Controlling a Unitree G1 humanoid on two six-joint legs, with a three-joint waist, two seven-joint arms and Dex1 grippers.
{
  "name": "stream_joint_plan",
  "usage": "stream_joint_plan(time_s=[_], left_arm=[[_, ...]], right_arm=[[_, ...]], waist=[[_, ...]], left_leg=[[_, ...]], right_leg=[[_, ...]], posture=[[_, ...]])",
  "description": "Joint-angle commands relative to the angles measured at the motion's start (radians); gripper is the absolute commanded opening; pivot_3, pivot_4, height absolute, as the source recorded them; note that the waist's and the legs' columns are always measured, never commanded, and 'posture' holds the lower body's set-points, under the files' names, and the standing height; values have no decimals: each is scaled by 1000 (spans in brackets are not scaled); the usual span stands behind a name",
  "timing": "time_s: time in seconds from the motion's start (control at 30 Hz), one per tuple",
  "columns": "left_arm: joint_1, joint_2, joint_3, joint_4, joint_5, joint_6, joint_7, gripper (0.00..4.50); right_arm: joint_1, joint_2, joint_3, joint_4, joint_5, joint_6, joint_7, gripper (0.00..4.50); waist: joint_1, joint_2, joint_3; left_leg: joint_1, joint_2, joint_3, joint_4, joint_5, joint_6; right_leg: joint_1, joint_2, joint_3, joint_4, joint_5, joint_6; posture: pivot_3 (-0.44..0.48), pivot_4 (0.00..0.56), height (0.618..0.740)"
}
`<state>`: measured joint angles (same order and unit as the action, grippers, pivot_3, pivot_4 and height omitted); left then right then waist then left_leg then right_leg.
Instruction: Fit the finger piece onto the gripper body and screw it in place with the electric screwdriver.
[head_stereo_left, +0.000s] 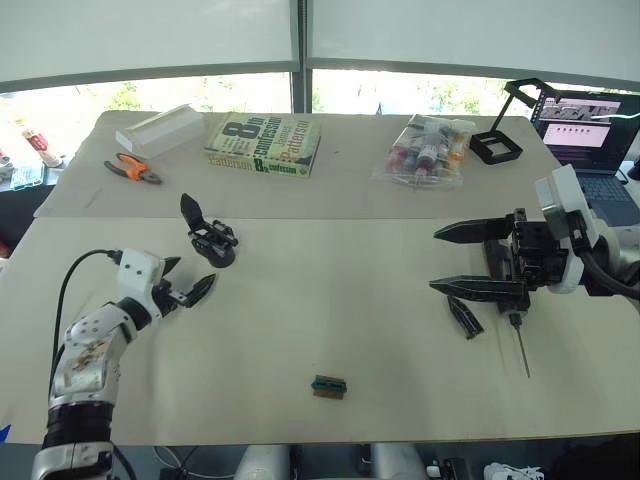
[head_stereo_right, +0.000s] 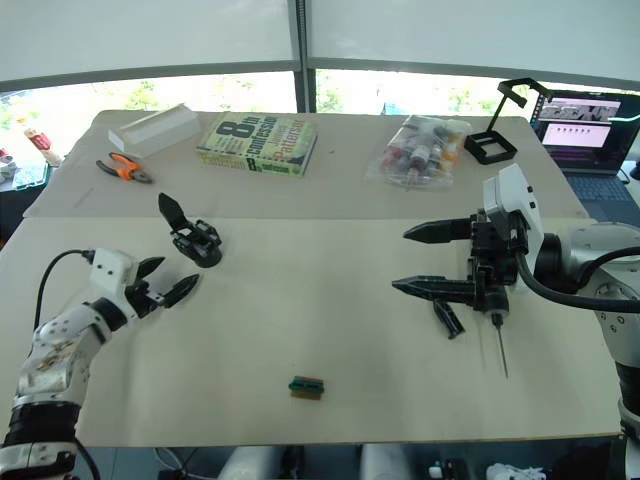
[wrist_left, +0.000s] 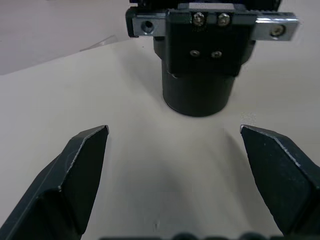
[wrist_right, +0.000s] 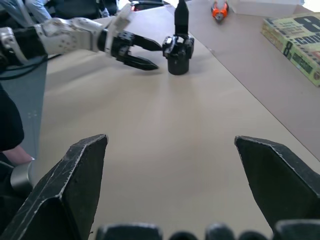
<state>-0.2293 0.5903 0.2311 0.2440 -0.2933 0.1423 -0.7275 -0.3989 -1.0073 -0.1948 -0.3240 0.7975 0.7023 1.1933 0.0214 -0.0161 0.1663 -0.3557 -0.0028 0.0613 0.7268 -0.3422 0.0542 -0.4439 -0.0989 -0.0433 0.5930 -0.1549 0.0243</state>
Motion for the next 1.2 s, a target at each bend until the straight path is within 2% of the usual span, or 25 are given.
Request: stream_joint_plan(time_s=[0.03, 0.3, 0.33, 0.4, 0.47, 0.57, 0.73, 0.83, 0.9, 1.1, 1.2], left_arm=[[-58, -13, -31, 33, 16, -41, -18, 4470], [-183, -54, -80, 199, 55, -124, -29, 4470], [-192, -54, -86, 215, 63, -140, -38, 3944], [-203, -43, -114, 242, 99, -189, -55, 3291], [-218, -36, -135, 263, 116, -231, -88, 2338], [-249, -44, -158, 251, 104, -249, -150, 2361], [-299, -78, -317, 69, 66, -201, -394, 2361], [-337, -116, -384, 49, 64, -183, -478, 2361], [-365, -148, -434, 61, 75, -193, -531, 2361], [-451, -245, -497, 197, 118, -260, -576, 2361], [-486, -279, -508, 277, 149, -251, -557, 2361]], right_arm=[[14, 10, -8, -37, 7, -20, 10, 4500], [71, 53, -25, -86, -9, -45, -45, 4500], [74, 55, -29, -90, -8, -45, -52, 4500], [78, 55, -34, -95, -14, -52, -62, 4500], [87, 53, -40, -99, -21, -62, -68, 4500], [113, 45, -45, -107, -38, -81, -62, 4500], [179, 18, -54, -123, -62, -111, -21, 4500], [198, 16, -54, -129, -65, -114, -16, 4500], [208, 19, -51, -135, -70, -116, -17, 4500], [237, 38, -44, -167, -72, -109, -51, 4500], [264, 43, -58, -187, -66, -103, -70, 4500]], waist=[[0, 0, 0], [-6, 0, 0], [-7, 0, 0], [-7, -1, 0], [-7, 0, 0], [0, -1, 0], [15, -1, 0], [16, -1, 0], [14, -1, 0], [1, -1, 0], [-1, -1, 0]], left_leg=[[-1, 0, 0, 0, 0, 0], [-1, 0, 0, 0, 0, 0], [-1, 0, 0, 0, 0, 0], [-1, 0, 0, 1, 0, 0], [-1, 0, 0, 1, 0, 0], [-1, 0, 0, 1, 0, 0], [-8, -1, 0, 3, -1, 1], [-18, -5, 0, 10, -1, 2], [-18, -7, 0, 10, -1, 2], [-16, -8, 0, 11, 0, 3], [-15, -6, 0, 12, -5, 11]], right_leg=[[0, 0, 0, -1, 0, 1], [0, 0, -1, -1, 1, 1], [0, 0, -1, 0, 1, 1], [0, 0, -1, 0, 1, 1], [0, 0, -1, 0, 1, 1], [0, 0, -1, 0, 1, 1], [-3, 0, -3, -2, 1, 2], [-13, 0, -2, -1, 3, 5], [-13, 0, -2, -1, 3, 5], [-12, 1, 1, 0, 3, 5], [-12, 0, 2, 0, 3, 5]], posture=[[0, 150, 740], [0, 150, 740], [0, 150, 740], [0, 150, 740], [0, 150, 740], [0, 150, 740], [0, 150, 740], [0, 150, 740], [0, 150, 740], [0, 150, 740], [0, 150, 740]])
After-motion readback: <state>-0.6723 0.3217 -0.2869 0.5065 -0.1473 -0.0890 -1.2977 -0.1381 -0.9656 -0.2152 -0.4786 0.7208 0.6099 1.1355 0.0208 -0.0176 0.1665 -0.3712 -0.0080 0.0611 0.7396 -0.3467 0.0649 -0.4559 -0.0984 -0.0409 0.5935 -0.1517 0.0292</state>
